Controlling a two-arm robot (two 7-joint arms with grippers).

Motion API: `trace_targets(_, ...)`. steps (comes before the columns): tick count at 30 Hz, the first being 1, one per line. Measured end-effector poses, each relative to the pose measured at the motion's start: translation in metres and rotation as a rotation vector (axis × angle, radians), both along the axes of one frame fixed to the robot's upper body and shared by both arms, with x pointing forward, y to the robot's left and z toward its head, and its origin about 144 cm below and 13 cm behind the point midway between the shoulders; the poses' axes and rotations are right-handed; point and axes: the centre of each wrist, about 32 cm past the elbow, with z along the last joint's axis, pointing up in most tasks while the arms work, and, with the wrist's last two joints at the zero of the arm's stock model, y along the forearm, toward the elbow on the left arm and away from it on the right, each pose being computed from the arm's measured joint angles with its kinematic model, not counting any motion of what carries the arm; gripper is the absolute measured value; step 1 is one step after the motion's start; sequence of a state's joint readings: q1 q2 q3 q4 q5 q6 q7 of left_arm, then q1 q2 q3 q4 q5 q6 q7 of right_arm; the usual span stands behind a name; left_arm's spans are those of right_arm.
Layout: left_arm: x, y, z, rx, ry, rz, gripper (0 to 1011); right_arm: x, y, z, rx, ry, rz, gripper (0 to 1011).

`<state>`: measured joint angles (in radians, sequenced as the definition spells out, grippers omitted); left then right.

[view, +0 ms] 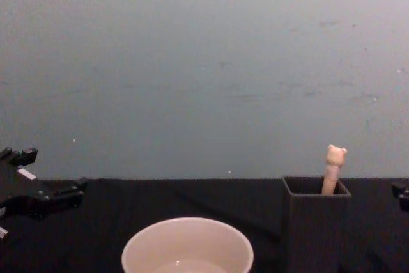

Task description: Pick up the stirring spoon with one hand, stir inside the cup, then place it back in its original position.

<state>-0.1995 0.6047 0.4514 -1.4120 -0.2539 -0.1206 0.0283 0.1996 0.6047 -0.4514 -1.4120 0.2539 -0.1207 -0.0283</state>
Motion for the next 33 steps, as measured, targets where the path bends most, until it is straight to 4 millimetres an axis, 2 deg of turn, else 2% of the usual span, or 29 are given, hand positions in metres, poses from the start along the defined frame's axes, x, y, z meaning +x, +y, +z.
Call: trace_targets(33, 0.0, 0.0, 0.0, 0.0, 0.0, 0.0, 1001, 0.0, 0.0, 0.0, 0.0, 0.0, 0.0, 1002)
